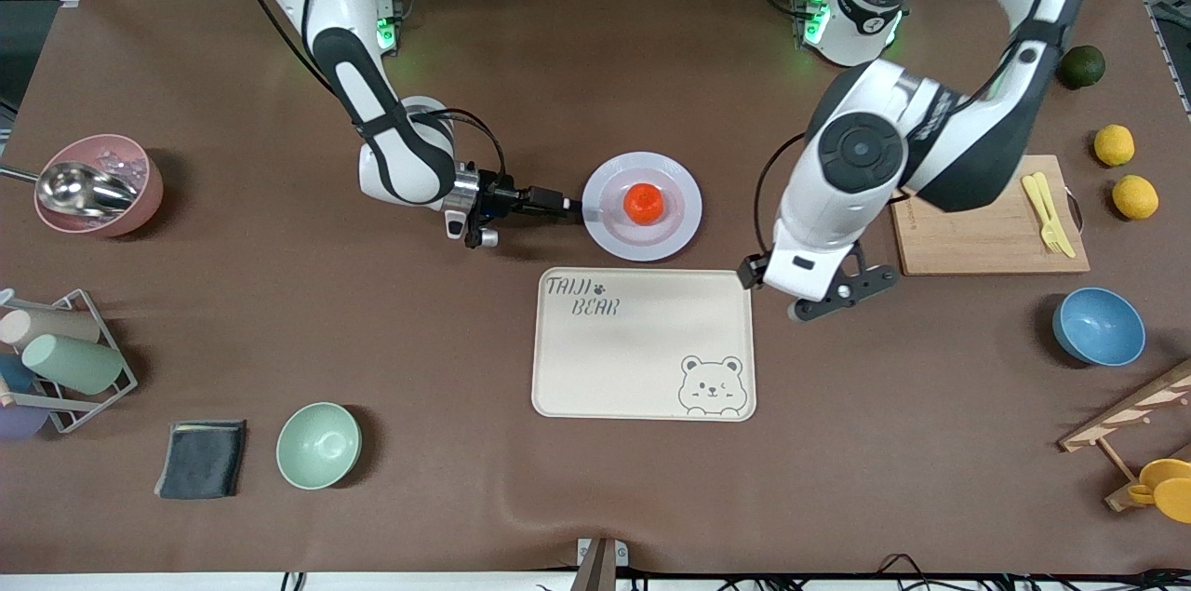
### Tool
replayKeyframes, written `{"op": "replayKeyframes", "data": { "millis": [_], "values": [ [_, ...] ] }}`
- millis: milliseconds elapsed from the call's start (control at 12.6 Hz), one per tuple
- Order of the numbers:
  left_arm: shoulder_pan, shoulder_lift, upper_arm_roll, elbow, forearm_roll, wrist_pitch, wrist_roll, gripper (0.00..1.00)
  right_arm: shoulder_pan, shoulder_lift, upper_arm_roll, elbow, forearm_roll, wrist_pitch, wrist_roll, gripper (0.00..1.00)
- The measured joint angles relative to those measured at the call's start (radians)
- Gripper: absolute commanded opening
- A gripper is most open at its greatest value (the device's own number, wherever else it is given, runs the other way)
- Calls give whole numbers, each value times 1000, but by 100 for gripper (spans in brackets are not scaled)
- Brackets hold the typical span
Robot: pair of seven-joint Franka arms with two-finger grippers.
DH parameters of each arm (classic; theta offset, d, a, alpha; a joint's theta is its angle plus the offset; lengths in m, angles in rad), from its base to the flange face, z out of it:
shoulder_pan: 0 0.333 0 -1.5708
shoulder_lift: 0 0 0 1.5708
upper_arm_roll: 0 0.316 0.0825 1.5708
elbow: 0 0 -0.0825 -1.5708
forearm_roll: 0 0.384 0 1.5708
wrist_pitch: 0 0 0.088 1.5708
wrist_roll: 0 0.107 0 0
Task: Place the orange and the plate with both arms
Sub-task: 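Release the orange onto the plate and raise the left gripper, then grip the plate rim with the right gripper while the left gripper withdraws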
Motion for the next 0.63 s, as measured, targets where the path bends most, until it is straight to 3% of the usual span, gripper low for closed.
{"op": "replayKeyframes", "data": {
  "millis": [397, 476, 635],
  "values": [
    [60, -91, 33, 0, -28, -126, 270, 100, 27, 27, 0, 1, 61, 0, -62, 69],
    [38, -119, 93, 1, -51, -141, 349, 100, 35, 35, 0, 2, 69, 0, -74, 68],
    [-57, -195, 285, 1, -124, -177, 528, 100, 47, 42, 0, 7, 79, 0, -78, 66]
  ]
}}
